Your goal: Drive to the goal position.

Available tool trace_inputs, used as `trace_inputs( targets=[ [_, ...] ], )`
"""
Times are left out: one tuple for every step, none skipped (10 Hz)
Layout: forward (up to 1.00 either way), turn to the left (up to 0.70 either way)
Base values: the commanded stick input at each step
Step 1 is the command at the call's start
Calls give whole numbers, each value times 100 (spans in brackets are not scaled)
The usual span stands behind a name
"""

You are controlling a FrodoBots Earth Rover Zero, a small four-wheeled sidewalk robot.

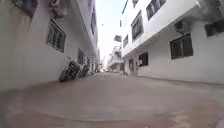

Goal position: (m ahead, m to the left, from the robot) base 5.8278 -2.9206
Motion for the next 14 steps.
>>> trace_inputs(
  targets=[
    [100,0],
    [100,0],
    [100,-3],
    [100,-16],
    [100,-40],
    [100,-34],
    [100,-8],
    [100,-40],
    [100,-40],
    [100,-3],
    [100,0],
    [100,0],
    [100,0],
    [100,0]
  ],
)
